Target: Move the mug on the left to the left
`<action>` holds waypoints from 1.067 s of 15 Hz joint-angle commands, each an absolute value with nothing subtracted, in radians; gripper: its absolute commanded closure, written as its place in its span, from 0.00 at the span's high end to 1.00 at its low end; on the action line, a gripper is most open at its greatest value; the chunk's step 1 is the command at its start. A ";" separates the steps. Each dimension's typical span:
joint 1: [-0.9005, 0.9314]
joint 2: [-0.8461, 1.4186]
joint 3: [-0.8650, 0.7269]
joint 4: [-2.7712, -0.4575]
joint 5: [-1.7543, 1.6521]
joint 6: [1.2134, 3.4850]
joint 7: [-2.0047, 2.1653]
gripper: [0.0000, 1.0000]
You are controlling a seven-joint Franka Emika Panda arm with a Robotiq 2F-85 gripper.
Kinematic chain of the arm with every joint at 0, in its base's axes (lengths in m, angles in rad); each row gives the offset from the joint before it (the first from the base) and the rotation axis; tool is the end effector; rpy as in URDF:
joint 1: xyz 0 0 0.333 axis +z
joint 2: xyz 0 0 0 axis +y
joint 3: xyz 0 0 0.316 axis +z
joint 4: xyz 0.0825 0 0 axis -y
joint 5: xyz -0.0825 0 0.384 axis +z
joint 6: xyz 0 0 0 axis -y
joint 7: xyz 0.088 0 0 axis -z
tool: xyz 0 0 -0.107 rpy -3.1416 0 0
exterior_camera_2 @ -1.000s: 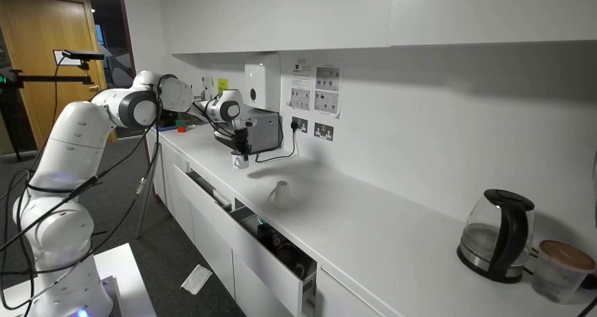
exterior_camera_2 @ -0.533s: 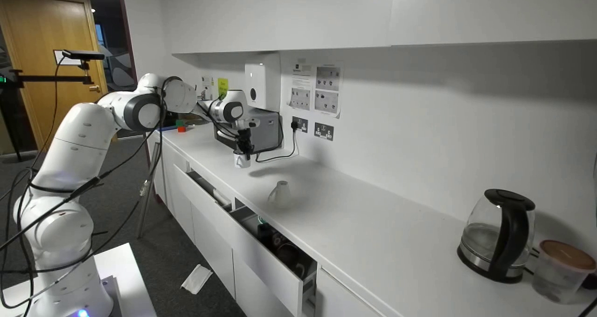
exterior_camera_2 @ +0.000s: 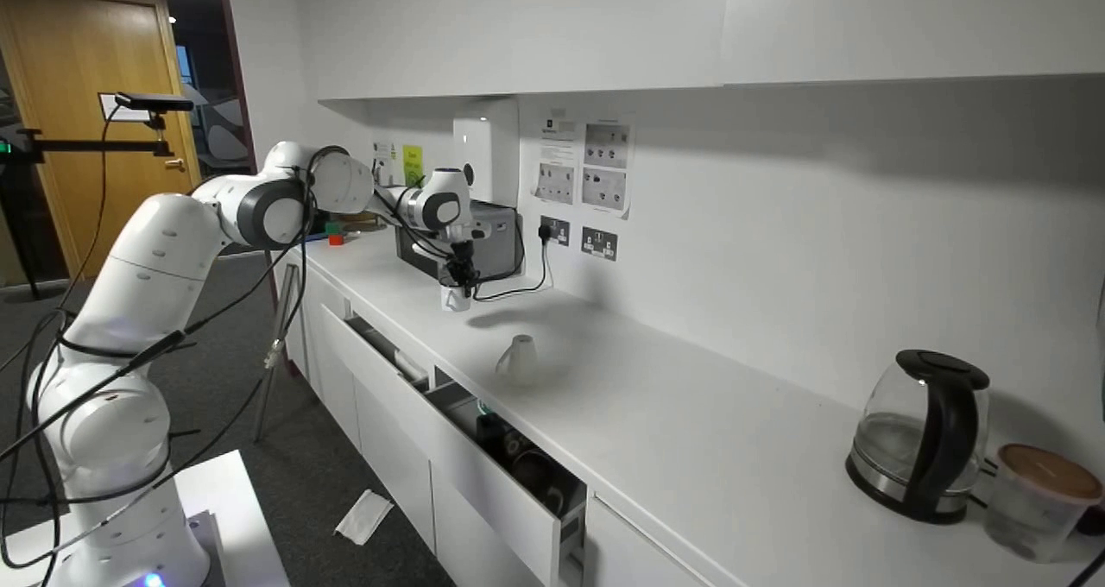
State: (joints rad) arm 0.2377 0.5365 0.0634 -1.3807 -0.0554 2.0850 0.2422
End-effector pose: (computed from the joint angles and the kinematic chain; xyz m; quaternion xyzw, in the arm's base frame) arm 0.6970 0.2039 0.4194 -0.9958 -0.0351 -0.0838 0.0136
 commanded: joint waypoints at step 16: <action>0.211 0.669 0.077 -1.272 -0.025 2.095 0.185 0.02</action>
State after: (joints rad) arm 0.2315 0.6467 0.0634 -1.3154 -0.0527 2.0851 0.2254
